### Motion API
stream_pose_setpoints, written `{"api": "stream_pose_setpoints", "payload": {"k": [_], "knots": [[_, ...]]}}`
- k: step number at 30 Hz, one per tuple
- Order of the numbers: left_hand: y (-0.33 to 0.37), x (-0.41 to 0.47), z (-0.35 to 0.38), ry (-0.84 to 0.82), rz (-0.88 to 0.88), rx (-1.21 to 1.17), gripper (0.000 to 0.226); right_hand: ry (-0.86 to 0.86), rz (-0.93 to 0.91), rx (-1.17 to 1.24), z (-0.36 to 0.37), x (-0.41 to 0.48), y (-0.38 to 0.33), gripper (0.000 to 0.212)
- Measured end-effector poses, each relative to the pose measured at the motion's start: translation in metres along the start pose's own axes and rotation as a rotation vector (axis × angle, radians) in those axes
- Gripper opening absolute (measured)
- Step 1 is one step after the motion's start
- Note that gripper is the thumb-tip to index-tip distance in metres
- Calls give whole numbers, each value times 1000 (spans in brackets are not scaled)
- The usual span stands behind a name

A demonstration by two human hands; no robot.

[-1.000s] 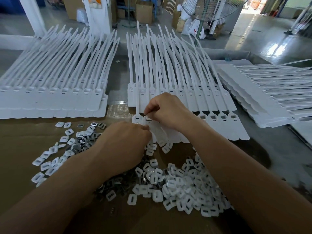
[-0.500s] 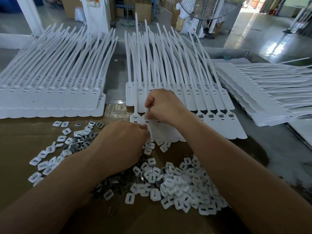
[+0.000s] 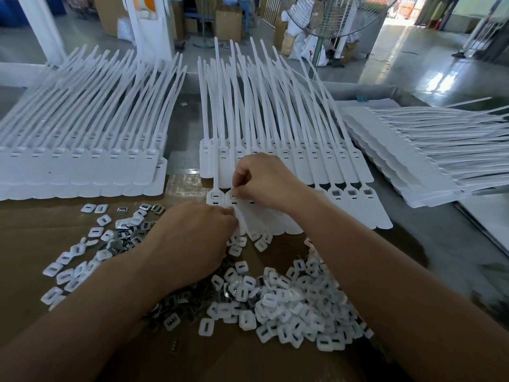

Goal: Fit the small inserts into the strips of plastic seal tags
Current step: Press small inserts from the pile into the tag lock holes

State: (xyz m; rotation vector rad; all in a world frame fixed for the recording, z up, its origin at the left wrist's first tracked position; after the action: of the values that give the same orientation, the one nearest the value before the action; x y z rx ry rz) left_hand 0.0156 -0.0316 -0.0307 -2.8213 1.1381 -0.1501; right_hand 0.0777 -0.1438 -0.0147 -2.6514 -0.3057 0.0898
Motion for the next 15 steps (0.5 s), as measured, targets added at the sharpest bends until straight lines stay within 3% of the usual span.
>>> {"api": "stream_pose_setpoints", "payload": {"k": [5,15], "knots": [[0,1,-2,-11,-14,-16,42,6,30,200,-22,-28,12,4],[2,2,-3,12,-8,-10,40,-122,170,-3,-48,-95,55,12]]}}
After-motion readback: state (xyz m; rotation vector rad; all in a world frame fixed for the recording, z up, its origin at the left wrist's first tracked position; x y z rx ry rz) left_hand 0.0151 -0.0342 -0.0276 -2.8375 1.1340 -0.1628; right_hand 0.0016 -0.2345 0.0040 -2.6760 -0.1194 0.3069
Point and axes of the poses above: each hand's wrist, its own x-axis towards the middle knuckle, its own z-axis out of the palm, y = z × x, the point moved 3 cm from there along x, towards the middle knuckle, and after that the axes turned 2 degrees about z, right-handed, at the moved point
